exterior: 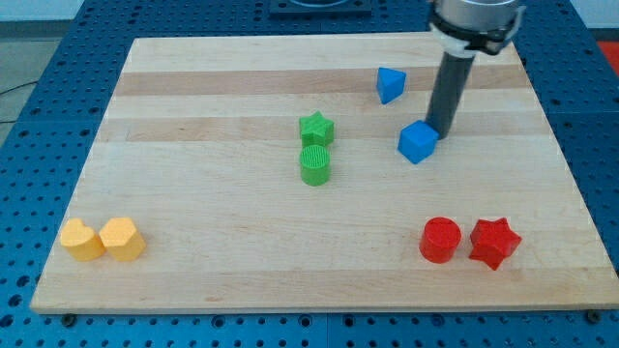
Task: Move the blue cube to the right of the green star
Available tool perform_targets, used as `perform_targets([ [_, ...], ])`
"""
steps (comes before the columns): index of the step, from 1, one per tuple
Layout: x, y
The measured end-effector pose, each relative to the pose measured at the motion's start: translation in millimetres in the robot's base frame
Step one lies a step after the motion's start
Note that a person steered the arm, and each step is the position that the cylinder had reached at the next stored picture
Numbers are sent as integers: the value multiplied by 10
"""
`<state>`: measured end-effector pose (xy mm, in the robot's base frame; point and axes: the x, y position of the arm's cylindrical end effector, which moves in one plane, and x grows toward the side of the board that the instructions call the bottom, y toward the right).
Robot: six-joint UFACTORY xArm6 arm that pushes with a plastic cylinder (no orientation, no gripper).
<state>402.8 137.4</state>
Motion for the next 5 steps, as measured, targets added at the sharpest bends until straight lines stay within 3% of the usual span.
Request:
perform_targets([
  [1,104,408],
  [2,362,415],
  [5,444,-620],
])
